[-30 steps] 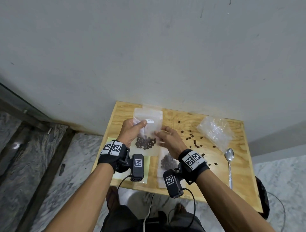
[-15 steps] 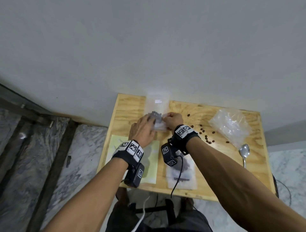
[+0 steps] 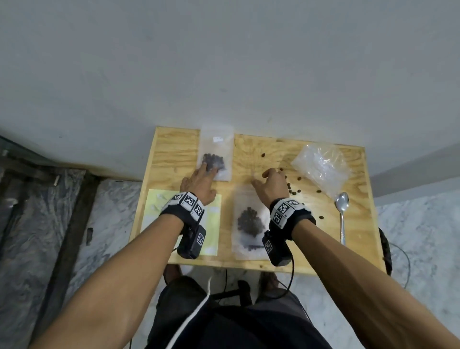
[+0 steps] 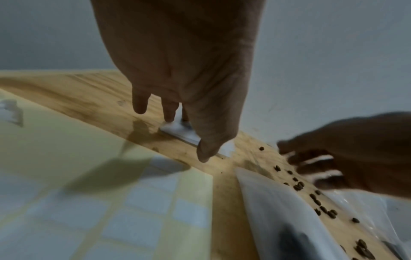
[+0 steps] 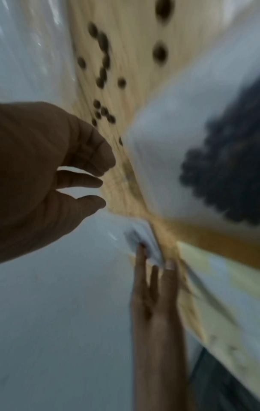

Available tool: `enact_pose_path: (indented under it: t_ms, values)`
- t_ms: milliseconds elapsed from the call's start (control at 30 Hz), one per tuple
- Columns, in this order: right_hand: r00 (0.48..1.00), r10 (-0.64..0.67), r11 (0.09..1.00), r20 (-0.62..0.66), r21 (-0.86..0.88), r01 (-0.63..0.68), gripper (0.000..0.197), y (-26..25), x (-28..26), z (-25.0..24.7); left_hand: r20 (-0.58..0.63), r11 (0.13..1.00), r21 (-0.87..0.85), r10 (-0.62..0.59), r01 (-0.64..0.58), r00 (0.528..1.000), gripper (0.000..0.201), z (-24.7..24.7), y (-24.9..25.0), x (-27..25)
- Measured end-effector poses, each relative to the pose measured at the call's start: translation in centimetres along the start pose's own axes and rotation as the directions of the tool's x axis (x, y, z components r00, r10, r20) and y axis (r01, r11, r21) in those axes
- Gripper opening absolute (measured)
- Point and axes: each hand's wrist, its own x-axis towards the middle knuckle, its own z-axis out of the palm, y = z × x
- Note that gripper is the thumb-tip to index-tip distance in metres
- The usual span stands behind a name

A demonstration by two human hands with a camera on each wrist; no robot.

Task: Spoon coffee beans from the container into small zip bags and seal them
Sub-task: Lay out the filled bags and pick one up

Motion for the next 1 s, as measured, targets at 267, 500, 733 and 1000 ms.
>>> enact_pose_path:
  t_ms: [267,500,733,1000]
  values:
    - [0.965,0.216,0.96,0.146,-0.212,-0.183,0.093,2.7,-4.1,1.4,0.043,0.998,0.048,-0.049,0.047,0.998,0.072,-0.3,0.9,0.2]
    - [0.962,0.25,0.96,0.106,-0.153,-0.233,0.09,2.7,-4.3,2.3,0.037,0.997,0.063,-0.039,0.037,0.999,0.072,-0.3,0.7,0.1]
    - [0.985,0.171,0.968,-0.007,-0.183,-0.169,0.074,3.1,-5.0,2.9,0.048,0.997,0.074,-0.025,0.022,0.999,0.073,-0.3,0.4,0.2]
    - [0.982,0.188,0.981,-0.002,-0.051,-0.188,0.025,3.3,-4.7,1.0,0.068,0.998,0.066,-0.018,0.013,0.998,0.074,-0.5,0.4,0.0]
